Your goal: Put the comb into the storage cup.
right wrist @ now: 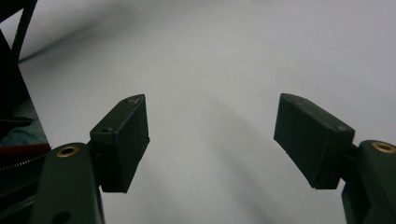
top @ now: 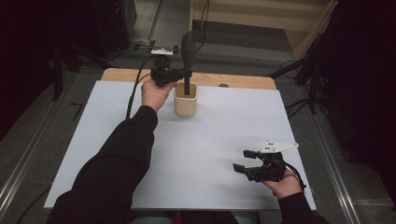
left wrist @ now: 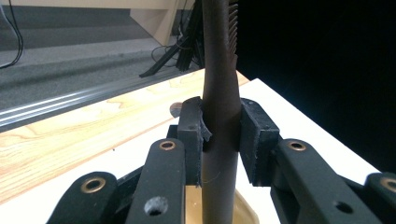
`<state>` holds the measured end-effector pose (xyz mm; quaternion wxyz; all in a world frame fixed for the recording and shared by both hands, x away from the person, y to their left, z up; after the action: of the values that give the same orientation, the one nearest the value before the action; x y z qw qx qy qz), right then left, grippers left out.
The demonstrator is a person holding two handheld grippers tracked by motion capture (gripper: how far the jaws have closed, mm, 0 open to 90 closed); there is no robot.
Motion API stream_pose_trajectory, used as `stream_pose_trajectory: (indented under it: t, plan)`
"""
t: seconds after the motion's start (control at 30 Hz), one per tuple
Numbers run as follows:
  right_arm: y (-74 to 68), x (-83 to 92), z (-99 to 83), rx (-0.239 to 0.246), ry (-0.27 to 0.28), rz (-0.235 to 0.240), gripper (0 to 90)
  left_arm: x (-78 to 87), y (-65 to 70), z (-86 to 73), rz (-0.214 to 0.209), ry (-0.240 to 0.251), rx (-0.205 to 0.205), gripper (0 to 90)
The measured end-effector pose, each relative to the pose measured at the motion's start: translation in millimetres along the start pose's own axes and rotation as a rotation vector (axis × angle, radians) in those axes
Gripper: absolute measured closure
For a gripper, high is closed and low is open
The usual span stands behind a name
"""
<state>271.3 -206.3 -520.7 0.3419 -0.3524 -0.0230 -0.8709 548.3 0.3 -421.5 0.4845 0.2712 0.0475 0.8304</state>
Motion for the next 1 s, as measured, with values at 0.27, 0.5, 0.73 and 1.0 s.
stream_pose_trajectory:
  t: [0.27,0.5,0.73,1.0]
  plan:
    - [0.2,0.1,0.3,-0.002,0.003,0.002,24.4,-3.8,-4.7,-10.8,0.006,-0.006,0.016,72.8]
    - [-0.6,-1.4,-0.7,0.001,-0.008,0.005,24.4,-6.8,-5.5,-18.9,0.007,-0.012,0.014,72.7]
    - [-1.0,-1.8,-0.9,0.002,-0.008,0.003,24.5,-10.4,-8.1,-26.4,0.01,-0.016,0.02,72.7]
    - [-1.0,-2.3,-1.2,0.003,-0.012,0.001,24.4,-10.9,-10.0,-31.9,0.01,-0.024,0.016,72.7]
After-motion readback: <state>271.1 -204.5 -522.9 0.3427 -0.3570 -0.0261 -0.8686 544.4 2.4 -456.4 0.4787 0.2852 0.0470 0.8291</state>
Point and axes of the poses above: each handheld gripper's, and its own axes: x roughly backward along the jaws, z roughly out of its top, y roughly to its right, the point moved 9 cm from there along -x, roughly forward along the jaws, and after that the axes turned 6 degrees about -z, right-handed, at the moved point
